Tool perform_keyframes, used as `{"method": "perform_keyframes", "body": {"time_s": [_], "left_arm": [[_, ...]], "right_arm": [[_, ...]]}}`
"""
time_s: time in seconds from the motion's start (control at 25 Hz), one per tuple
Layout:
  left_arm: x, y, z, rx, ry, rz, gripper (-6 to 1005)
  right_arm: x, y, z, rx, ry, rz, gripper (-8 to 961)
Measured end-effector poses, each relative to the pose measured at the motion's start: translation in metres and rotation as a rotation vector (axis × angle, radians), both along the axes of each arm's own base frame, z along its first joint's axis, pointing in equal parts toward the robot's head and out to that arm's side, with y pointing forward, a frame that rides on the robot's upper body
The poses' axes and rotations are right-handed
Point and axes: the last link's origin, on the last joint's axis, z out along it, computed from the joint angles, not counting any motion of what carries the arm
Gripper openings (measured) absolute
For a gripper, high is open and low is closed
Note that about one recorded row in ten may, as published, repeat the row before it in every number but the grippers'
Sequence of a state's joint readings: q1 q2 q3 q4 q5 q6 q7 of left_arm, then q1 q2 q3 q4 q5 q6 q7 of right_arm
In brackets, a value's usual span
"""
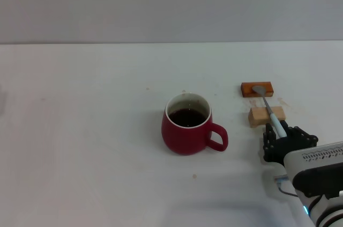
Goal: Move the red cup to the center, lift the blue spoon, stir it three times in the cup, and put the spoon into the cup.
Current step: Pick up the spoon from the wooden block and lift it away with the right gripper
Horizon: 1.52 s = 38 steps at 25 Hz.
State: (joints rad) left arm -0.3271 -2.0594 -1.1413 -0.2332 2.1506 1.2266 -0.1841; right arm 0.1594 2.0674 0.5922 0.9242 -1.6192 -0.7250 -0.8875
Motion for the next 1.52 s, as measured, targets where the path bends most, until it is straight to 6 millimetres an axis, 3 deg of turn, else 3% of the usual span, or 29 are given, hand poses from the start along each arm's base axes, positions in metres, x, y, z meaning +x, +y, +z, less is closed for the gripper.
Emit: {"method": "perform_keyframes", "body": {"time_s": [1.52], "left_arm": [[-0.0019,-0.0052,0.0023,0.016,0.003,-0.001,860]], "right_arm": [[-0.0034,0.0004,-0.0009,0.001,-0.001,0.007,228]]}}
